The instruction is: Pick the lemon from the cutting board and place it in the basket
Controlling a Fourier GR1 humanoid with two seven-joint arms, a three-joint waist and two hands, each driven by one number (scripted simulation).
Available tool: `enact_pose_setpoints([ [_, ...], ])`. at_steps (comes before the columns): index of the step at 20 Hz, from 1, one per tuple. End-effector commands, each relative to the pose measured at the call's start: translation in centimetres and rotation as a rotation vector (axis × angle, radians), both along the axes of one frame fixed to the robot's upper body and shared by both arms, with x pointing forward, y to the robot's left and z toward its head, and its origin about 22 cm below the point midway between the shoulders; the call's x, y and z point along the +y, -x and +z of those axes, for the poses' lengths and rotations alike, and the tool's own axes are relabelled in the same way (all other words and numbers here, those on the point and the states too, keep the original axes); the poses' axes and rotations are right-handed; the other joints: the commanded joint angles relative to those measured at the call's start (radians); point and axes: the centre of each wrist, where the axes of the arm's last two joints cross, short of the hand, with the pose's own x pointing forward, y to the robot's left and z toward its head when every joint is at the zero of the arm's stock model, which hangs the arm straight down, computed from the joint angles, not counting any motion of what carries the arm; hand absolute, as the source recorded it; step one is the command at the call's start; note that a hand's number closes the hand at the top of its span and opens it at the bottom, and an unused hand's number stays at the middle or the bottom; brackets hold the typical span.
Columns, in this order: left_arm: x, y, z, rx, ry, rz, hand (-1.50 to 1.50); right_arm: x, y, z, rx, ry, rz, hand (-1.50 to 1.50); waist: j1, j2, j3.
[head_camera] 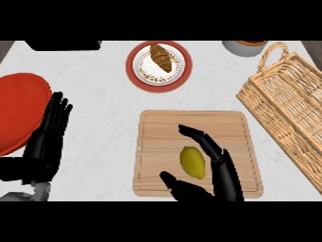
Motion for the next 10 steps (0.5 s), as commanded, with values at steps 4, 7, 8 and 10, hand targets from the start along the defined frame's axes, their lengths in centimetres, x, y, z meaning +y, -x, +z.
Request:
enact_pose_setpoints([
  [4,0.2,0.6,-0.3,0.012,0.007,0.029,0.0,-2.9,-0.6,-1.8,0.064,0.287,-0.357,-1.5,-0.043,-0.015,-0.01],
  [7,0.9,0.7,-0.1,0.014,-0.002,0.047,0.0,-5.9,0.0,-2.3,0.172,0.498,-0.406,-1.5,-0.058,-0.02,-0.012],
  [8,0.8,0.8,-0.4,0.015,-0.013,0.048,0.0,-6.1,-0.2,-1.7,0.209,0.547,-0.396,-1.5,-0.054,-0.018,-0.014],
  [10,0.8,0.7,-0.6,0.016,-0.012,0.049,0.0,-6.5,0.0,-1.1,0.28,0.664,-0.385,-1.5,-0.055,-0.014,-0.015],
])
